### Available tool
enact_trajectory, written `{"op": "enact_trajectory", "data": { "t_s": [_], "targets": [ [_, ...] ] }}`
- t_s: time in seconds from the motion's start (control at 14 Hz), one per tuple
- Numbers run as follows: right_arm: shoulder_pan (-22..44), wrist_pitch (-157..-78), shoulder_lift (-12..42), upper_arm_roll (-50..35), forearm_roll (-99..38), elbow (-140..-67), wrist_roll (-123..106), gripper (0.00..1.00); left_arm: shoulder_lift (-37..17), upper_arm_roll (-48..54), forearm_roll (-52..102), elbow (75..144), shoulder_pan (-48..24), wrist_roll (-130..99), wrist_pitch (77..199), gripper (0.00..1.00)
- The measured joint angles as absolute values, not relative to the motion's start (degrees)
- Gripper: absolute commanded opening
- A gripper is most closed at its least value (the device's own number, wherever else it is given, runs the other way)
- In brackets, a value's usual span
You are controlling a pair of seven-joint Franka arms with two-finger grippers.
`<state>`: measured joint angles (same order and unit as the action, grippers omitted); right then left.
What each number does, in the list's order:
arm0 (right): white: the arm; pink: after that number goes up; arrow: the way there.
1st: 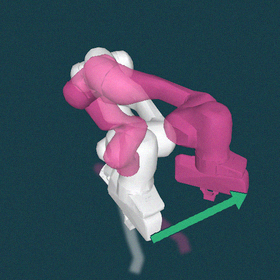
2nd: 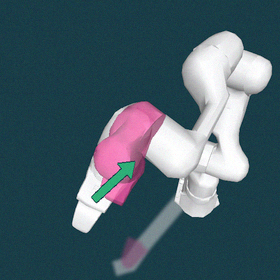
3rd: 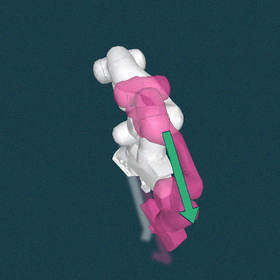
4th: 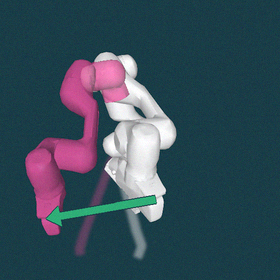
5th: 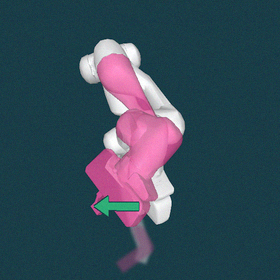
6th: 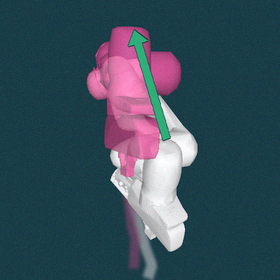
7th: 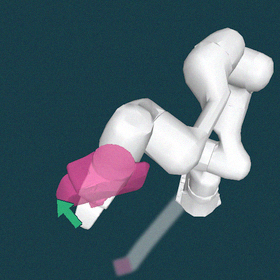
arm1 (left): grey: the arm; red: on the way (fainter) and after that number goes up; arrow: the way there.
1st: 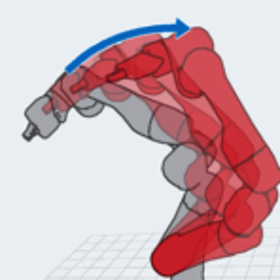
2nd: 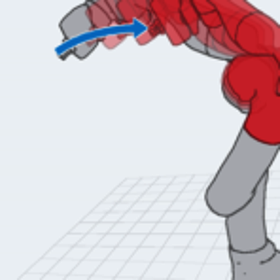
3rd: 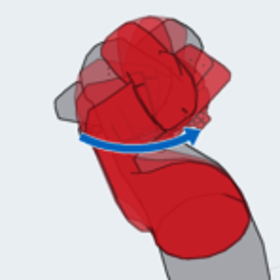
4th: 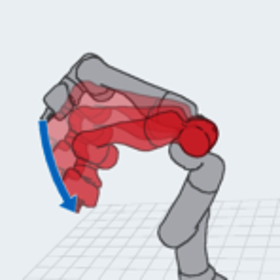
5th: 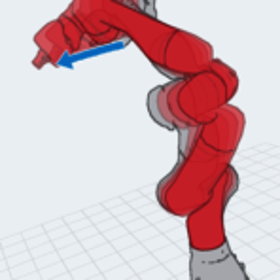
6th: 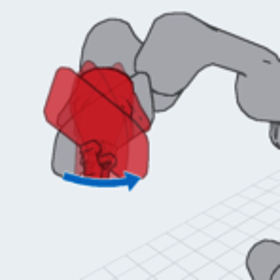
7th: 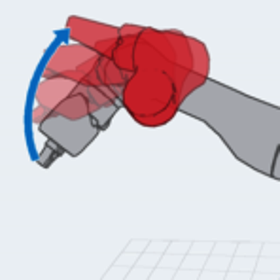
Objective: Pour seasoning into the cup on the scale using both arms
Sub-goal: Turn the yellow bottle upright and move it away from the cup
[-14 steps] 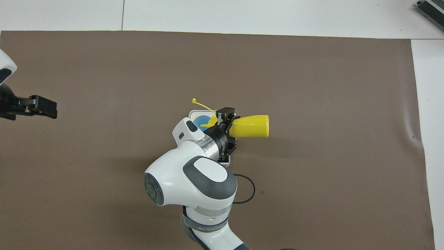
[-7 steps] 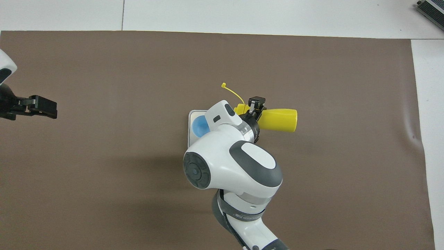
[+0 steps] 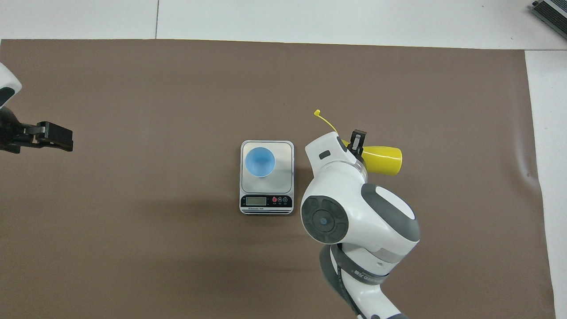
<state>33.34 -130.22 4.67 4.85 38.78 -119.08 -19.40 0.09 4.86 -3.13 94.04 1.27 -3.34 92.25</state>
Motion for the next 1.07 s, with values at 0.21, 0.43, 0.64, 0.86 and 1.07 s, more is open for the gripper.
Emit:
{"op": "enact_trajectory", "data": {
  "t_s": [0.21,0.43,0.64,0.86,1.07],
  "targets": [
    [29.8,-136.9,2.7,4.9,34.9,-123.1,-22.5,0.02,0.1,4.9,-3.1,94.0,1.3,-3.3,92.3,1.0],
    [26.7,-145.3,1.0,4.9,33.6,-128.2,-22.8,0.02,0.1,4.9,-3.1,94.0,1.3,-3.3,92.3,1.0],
    [24.7,-153.3,0.4,4.9,31.7,-132.3,-22.9,0.02,0.1,4.9,-3.1,94.0,1.3,-3.3,92.3,1.0],
    [22.2,-161.3,0.4,4.9,31.6,-135.6,-22.9,0.02,0.1,4.9,-3.1,94.0,1.3,-3.3,92.3,1.0],
    [20.8,-163.2,0.2,4.9,31.6,-136.7,-22.9,0.02,0.1,4.9,-3.1,94.0,1.3,-3.3,92.3,1.0]
  ]
}}
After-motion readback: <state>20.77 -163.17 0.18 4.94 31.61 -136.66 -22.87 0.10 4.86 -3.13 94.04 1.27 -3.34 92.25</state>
